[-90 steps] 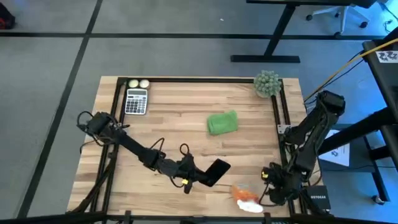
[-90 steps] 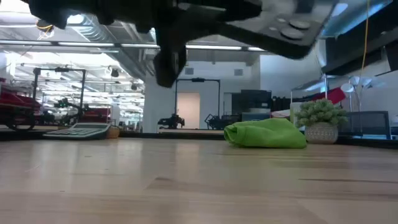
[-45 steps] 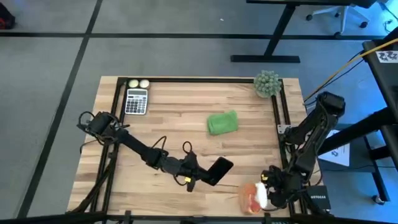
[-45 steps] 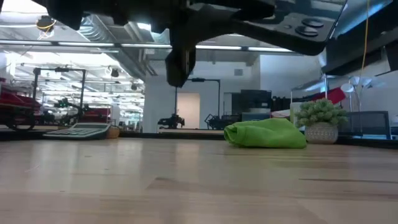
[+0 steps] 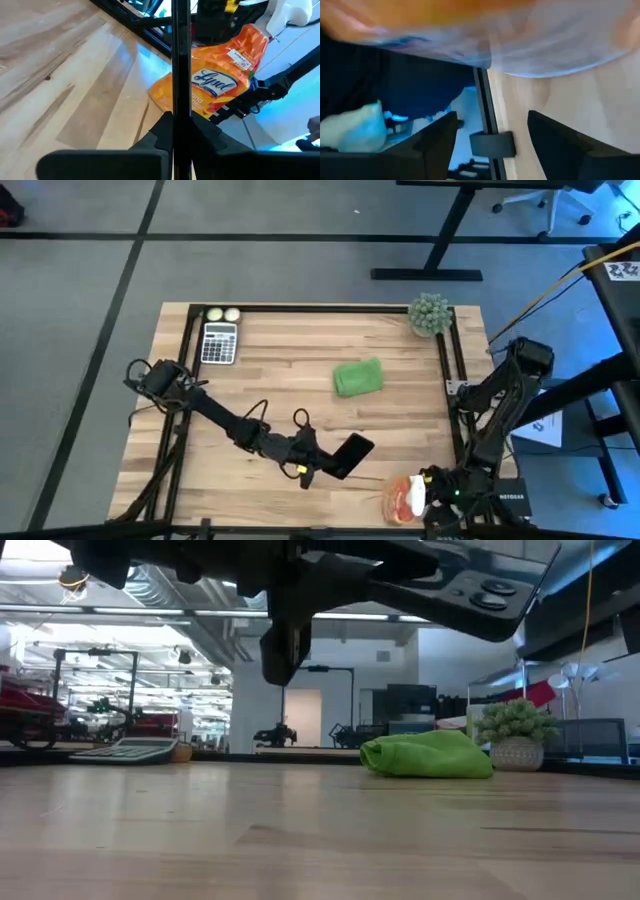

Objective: Apply microfiber cloth
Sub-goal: Spray the black cellphone using the cleaning bottle

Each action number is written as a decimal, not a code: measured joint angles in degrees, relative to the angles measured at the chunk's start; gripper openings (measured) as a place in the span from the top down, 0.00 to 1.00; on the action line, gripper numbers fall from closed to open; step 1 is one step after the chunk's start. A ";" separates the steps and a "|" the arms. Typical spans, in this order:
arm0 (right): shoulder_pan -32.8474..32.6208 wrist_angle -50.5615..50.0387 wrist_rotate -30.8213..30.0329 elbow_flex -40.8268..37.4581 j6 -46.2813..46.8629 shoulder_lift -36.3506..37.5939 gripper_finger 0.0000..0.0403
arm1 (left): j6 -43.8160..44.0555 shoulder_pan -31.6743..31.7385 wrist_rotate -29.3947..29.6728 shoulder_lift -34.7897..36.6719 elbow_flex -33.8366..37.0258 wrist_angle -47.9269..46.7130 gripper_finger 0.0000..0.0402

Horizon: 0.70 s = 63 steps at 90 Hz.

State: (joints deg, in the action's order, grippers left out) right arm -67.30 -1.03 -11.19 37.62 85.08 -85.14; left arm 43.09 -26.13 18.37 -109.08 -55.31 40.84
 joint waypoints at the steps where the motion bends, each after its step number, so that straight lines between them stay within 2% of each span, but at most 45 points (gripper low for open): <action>1: 0.02 0.25 -0.02 0.11 0.20 -0.49 0.44 | 0.00 0.00 0.01 0.00 0.00 0.00 0.96; 8: 0.58 -0.60 -0.93 1.86 0.46 -3.12 0.44 | -0.07 0.00 0.02 0.00 0.00 0.08 0.96; 15: 1.57 -5.43 -2.49 3.69 1.76 -3.00 0.44 | -0.02 0.00 0.02 0.00 0.00 0.04 0.96; 24: 3.29 -6.17 -2.94 4.18 1.33 -3.00 0.44 | -0.02 0.00 -0.02 0.02 0.00 0.06 0.96; 48: 11.71 -5.86 -1.08 4.16 -10.83 -3.02 0.44 | 0.51 -0.11 -0.15 0.08 0.00 0.04 0.96; 63: 15.53 -6.51 -0.68 4.16 -15.29 -3.02 0.44 | 1.92 -0.13 -0.13 0.10 0.00 -1.40 0.96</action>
State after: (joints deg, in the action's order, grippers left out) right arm -51.77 -7.55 -11.87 41.78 69.79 -88.16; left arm 45.01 -26.26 18.24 -108.98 -55.31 39.44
